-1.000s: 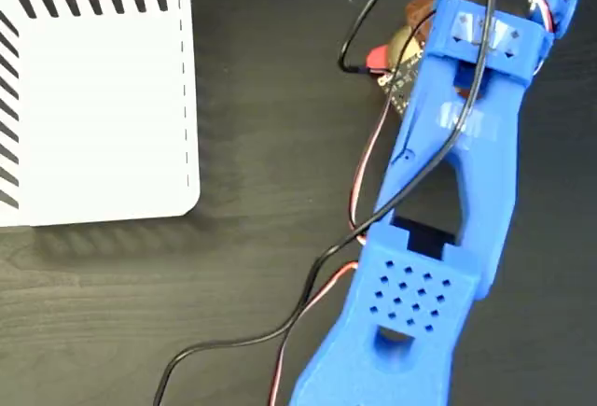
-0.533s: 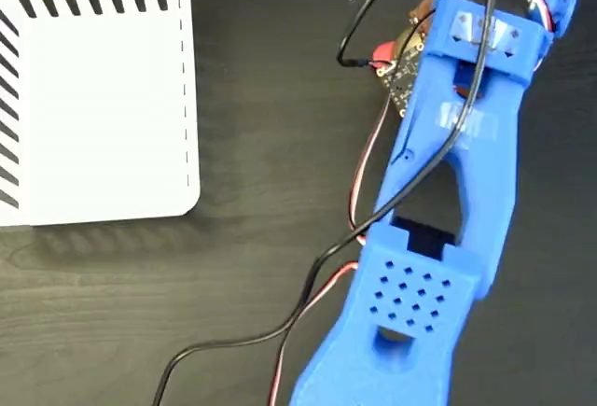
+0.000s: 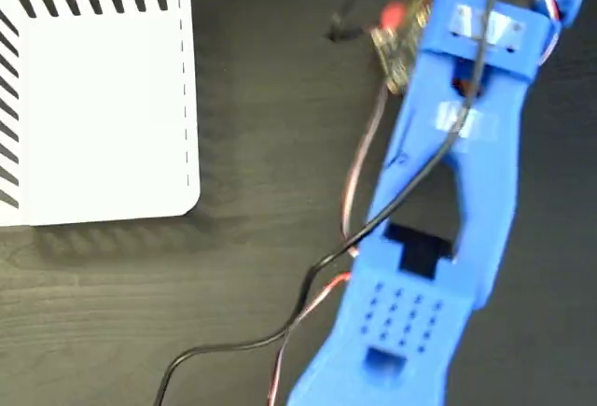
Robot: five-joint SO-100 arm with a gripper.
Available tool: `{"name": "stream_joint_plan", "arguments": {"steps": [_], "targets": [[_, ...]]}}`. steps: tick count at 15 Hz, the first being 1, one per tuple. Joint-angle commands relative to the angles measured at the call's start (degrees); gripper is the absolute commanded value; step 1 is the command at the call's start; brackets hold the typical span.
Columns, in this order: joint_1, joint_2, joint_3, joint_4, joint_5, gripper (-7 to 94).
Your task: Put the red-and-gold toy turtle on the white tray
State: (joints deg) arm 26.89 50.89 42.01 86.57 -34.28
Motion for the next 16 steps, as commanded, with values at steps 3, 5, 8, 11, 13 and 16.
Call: {"name": "stream_joint_plan", "arguments": {"steps": [3,5,8,11,13,16], "targets": [[-2.11,18.37,4.83,0.97,7.82,0],[-2.55,22.41,11.78,-4.92,10.72,0],[-9.76,27.86,15.29,-2.20,24.96,0],[-21.97,32.08,16.52,3.25,37.88,0],[-29.71,32.52,19.16,3.96,41.75,0],[-36.83,32.17,25.49,1.58,44.91,0]]}}
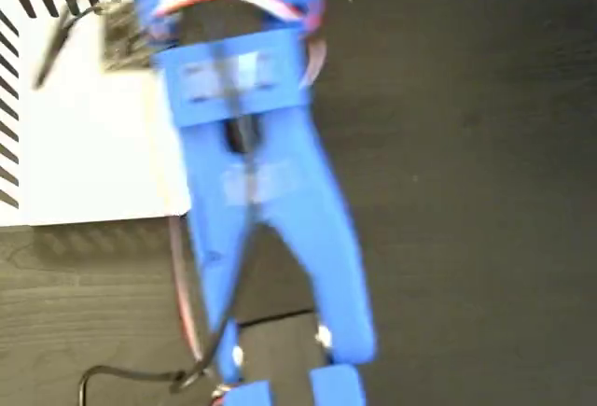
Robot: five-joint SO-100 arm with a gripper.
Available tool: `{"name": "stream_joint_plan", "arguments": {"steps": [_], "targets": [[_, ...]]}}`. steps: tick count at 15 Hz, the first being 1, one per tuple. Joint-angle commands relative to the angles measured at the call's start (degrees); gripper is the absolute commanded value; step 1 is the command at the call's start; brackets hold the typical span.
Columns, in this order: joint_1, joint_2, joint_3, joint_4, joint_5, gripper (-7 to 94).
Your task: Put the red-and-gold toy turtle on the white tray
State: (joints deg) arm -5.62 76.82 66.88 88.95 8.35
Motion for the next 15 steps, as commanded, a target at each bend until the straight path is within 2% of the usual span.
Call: {"name": "stream_joint_plan", "arguments": {"steps": [1,6,10,15], "targets": [[-5.98,6.24,0.79,-0.44,2.55,0],[-10.81,0.88,-5.71,3.25,3.69,0],[-13.01,-3.43,-6.59,3.08,3.78,0],[-14.24,-13.18,-17.67,1.93,4.57,0]]}}
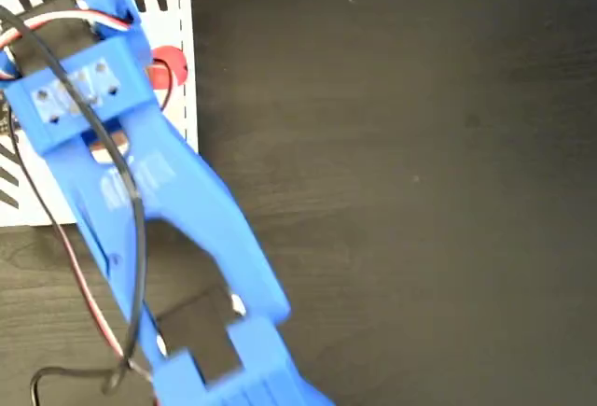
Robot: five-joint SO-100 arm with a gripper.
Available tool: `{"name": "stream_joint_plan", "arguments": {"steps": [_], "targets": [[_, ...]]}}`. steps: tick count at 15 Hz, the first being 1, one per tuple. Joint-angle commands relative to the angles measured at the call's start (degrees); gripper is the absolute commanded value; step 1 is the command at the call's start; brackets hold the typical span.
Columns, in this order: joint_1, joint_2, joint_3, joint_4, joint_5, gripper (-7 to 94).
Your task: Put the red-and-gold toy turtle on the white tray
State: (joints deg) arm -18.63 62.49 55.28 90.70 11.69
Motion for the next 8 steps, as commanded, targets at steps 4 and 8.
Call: {"name": "stream_joint_plan", "arguments": {"steps": [4,8], "targets": [[-2.29,-1.41,-9.23,0.26,1.41,0],[-3.43,-2.20,-8.35,0.79,2.02,0]]}}
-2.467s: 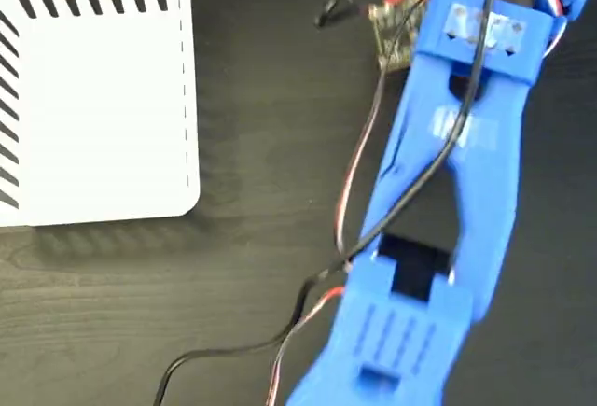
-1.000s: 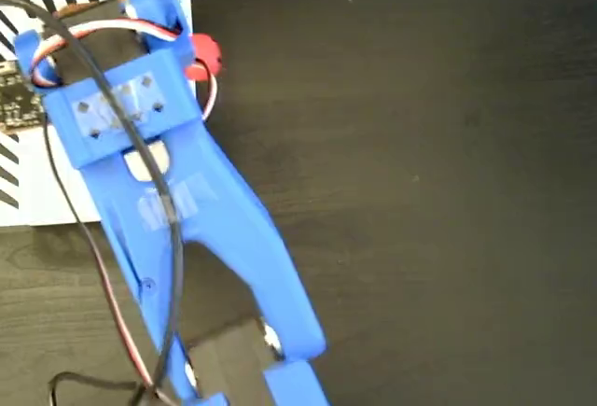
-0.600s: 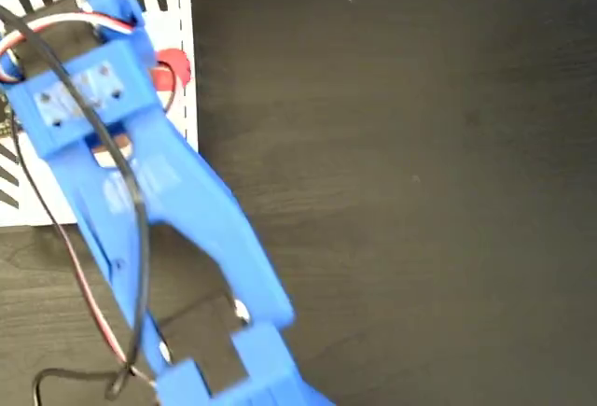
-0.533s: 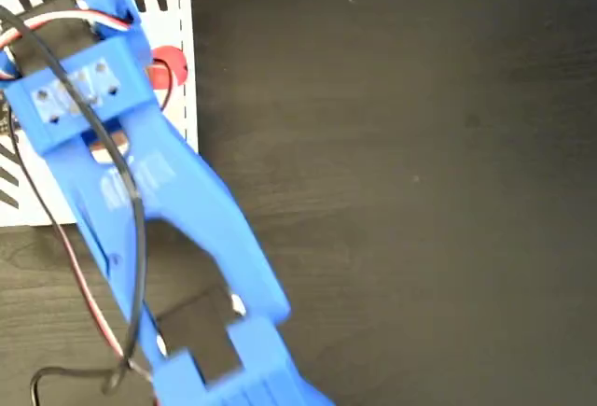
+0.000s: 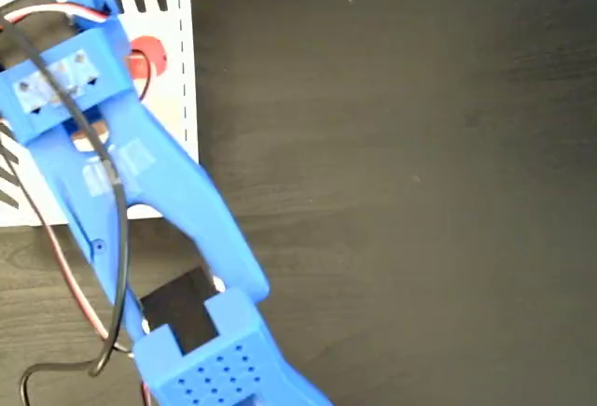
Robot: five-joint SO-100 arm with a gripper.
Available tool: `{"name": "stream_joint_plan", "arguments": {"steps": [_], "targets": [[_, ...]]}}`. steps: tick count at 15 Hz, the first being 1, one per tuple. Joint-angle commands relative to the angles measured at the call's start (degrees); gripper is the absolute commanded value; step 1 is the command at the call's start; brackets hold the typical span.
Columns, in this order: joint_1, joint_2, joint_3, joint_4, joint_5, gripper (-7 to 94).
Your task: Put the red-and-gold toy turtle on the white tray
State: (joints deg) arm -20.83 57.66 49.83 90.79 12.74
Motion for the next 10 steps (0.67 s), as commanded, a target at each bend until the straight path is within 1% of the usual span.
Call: {"name": "stream_joint_plan", "arguments": {"steps": [1,8,9,10], "targets": [[-1.32,2.20,-2.29,1.05,1.49,0],[-0.35,2.29,-2.29,1.14,1.49,0],[-0.18,2.29,-2.20,1.23,1.49,6],[0.00,2.37,-1.49,1.32,1.14,25]]}}
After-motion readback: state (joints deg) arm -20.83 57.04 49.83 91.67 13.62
